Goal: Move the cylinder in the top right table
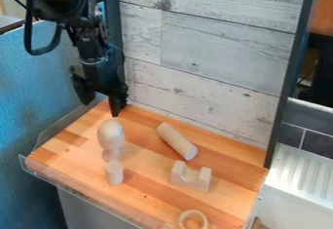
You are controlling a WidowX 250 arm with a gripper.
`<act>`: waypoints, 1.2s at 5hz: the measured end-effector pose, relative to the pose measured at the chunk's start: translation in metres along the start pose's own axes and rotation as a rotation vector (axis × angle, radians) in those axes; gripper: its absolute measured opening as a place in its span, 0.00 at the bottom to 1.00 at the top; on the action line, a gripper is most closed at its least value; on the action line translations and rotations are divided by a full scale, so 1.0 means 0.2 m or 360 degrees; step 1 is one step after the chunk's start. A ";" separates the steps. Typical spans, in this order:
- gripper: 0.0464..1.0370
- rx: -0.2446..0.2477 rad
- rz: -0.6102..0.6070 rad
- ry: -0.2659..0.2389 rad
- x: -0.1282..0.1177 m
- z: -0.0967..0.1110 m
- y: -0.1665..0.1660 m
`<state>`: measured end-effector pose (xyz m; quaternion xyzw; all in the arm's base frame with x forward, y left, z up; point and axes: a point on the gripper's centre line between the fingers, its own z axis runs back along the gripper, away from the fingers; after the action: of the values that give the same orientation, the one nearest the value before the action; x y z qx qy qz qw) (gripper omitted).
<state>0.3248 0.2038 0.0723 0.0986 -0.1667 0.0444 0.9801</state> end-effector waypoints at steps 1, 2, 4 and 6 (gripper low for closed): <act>0.96 -0.0027 -0.0005 0.0052 -0.03 -0.06 -0.02; 0.96 -0.0046 -0.0060 0.0119 -0.11 -0.11 -0.05; 0.96 -0.0079 -0.0160 0.0267 -0.27 -0.20 -0.10; 0.96 -0.0126 -0.0181 0.0386 -0.31 -0.30 -0.20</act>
<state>0.2910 0.1736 -0.0101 0.0630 -0.0427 -0.0062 0.9971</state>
